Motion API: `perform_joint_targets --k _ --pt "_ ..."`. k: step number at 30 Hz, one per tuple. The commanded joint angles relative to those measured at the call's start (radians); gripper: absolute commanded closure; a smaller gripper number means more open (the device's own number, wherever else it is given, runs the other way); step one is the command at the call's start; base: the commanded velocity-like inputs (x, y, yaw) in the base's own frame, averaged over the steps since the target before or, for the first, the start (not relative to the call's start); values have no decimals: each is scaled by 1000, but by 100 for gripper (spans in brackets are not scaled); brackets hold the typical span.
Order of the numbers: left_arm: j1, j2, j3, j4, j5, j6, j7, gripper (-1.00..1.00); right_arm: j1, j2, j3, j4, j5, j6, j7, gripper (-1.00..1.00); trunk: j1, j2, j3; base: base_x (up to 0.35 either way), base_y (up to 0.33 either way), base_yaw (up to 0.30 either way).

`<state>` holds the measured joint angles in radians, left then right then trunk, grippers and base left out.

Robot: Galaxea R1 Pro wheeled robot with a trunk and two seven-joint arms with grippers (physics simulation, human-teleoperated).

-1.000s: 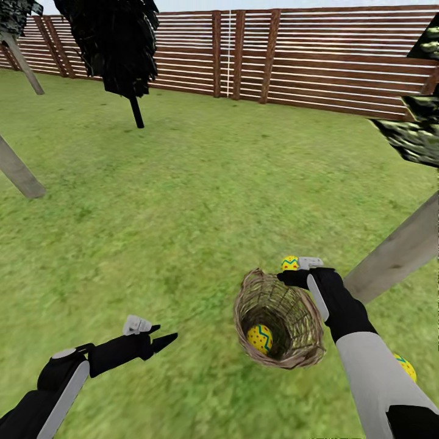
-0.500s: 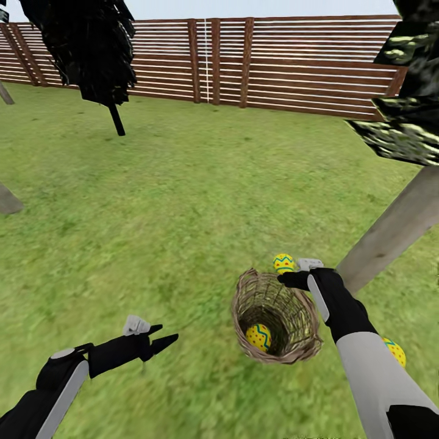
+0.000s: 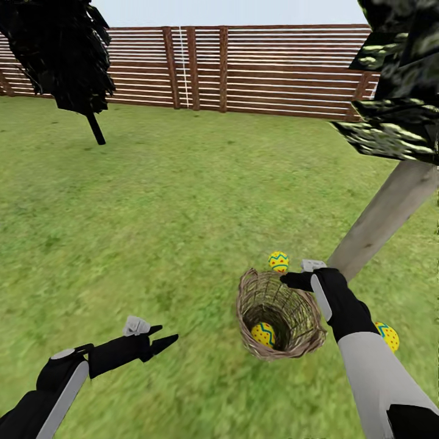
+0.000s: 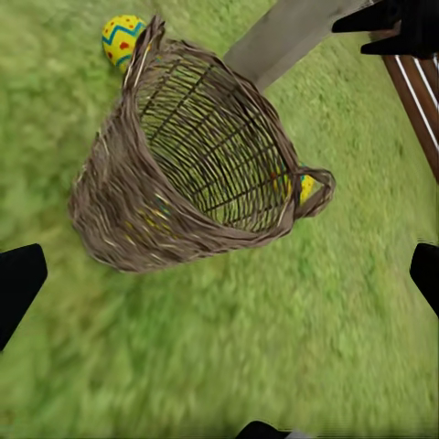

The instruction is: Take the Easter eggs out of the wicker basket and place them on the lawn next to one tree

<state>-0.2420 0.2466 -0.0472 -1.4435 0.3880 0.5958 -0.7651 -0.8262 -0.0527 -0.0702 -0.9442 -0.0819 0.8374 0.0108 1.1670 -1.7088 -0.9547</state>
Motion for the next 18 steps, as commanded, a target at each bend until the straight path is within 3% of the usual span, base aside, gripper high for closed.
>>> perform_joint_targets --k 1,11,18 --pt "0 1 -1 0 8 7 1 -100 -1 0 -4 -1 -4 5 0 -100 0 0 1 0 277 -210" --pt "0 2 -3 0 8 7 1 -100 -1 2 -10 -1 -4 5 0 -100 0 0 8 0 276 -125" --pt "0 1 -6 0 8 7 2 -100 -1 2 -12 -1 -5 21 1 -100 0 0 14 31 268 -225"
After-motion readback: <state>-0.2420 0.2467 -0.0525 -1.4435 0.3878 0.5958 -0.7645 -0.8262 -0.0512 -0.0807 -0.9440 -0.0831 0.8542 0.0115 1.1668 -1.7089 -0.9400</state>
